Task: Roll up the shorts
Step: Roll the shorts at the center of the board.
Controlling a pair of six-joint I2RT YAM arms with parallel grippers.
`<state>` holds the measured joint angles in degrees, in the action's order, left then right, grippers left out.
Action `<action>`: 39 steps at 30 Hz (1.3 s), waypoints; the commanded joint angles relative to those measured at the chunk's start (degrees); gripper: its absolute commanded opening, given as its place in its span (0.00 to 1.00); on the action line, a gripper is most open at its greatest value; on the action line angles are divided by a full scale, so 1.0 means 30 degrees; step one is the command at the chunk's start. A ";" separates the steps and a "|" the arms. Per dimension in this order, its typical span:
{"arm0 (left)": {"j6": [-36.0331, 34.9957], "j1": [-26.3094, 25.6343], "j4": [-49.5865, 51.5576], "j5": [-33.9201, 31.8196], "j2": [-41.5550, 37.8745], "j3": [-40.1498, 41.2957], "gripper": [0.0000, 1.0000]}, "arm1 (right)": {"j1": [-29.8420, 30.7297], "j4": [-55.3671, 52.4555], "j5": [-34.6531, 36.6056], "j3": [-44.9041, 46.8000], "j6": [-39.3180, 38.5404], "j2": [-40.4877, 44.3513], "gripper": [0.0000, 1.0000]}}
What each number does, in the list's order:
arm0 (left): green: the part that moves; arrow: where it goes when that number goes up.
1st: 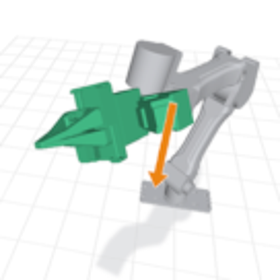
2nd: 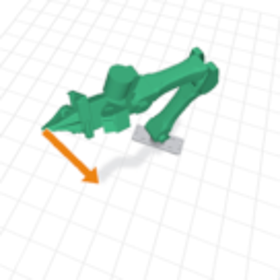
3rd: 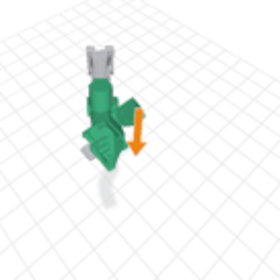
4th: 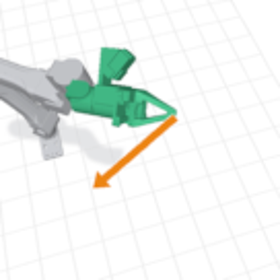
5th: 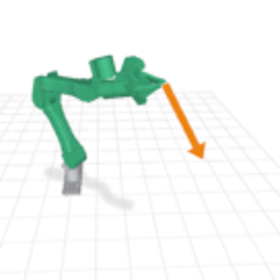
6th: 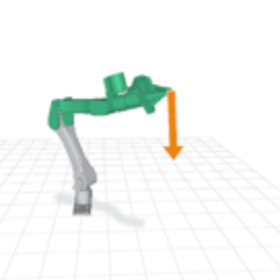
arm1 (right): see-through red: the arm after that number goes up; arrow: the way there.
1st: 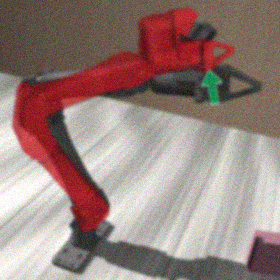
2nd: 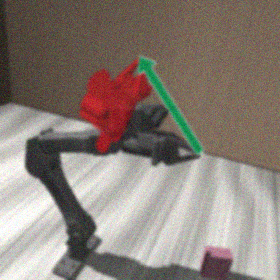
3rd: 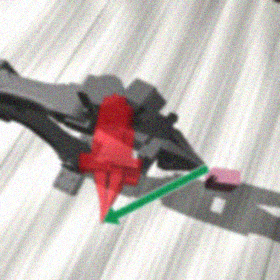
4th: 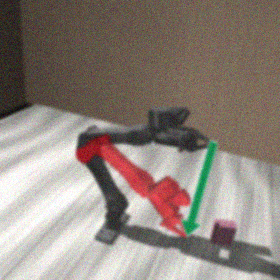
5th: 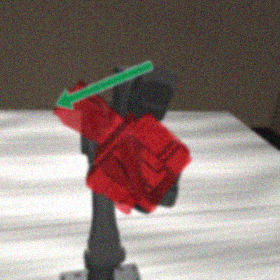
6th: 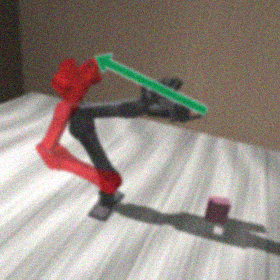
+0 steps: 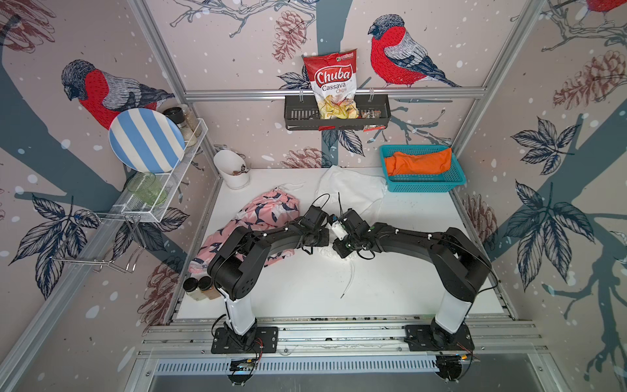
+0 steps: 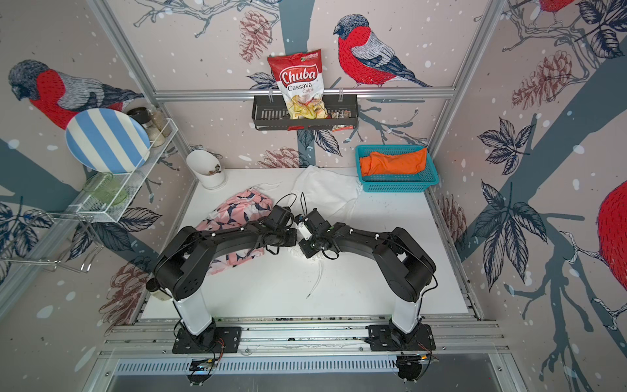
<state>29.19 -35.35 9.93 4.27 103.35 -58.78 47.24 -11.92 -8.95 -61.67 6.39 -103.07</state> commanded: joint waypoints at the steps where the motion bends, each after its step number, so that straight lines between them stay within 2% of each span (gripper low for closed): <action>1: 0.0467 0.0066 0.2737 -0.0512 -0.0835 0.0322 0.30 | -0.0014 0.0426 -0.1470 0.0319 0.1046 0.0291 0.00; 6: 0.1460 0.0068 0.3035 -0.1575 -0.4006 0.1697 0.47 | -0.0275 0.2198 -0.6341 0.1206 0.4155 0.0495 0.00; 10: 0.2220 0.0248 0.3136 -0.1632 -0.6427 0.3072 0.57 | -0.0635 0.4241 -0.8879 0.2192 0.6685 -0.0047 0.00; 13: 0.2699 0.0242 0.3309 -0.1230 -0.7924 0.3809 0.68 | -0.1450 0.6777 -1.0595 0.3377 0.8667 -0.0622 0.00; 16: 0.3526 0.0242 0.2233 0.0111 -0.9039 0.5053 0.76 | -0.2419 0.9341 -1.1950 0.4583 1.0505 -0.1233 0.00; 20: 0.5153 0.0216 -0.1355 0.2815 -0.9627 0.7236 0.83 | -0.3472 1.1934 -1.3372 0.5763 1.2209 -0.1954 0.00; 24: 0.6734 0.0212 -0.5071 0.4108 -0.9342 0.8765 0.88 | -0.3908 1.1581 -1.3655 0.5992 1.1807 -0.2339 0.00; 31: 0.7086 0.0222 -0.7470 0.4292 -0.6450 0.8553 0.90 | -0.4119 1.0641 -1.4551 0.5833 1.0712 -0.2648 0.00; 35: 0.6822 0.0242 -0.5286 0.1954 -0.4855 0.7515 0.82 | -0.4177 1.0206 -1.4560 0.5742 1.0393 -0.2559 0.00; 39: 0.6444 0.0256 -0.4511 0.0744 -0.4384 0.7008 0.71 | -0.4075 0.7698 -1.4566 0.4899 0.8359 -0.2552 0.00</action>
<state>49.47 -34.74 -8.19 12.10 89.60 -37.36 34.79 19.86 -53.56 -45.80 37.15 -110.63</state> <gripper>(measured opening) 0.713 0.076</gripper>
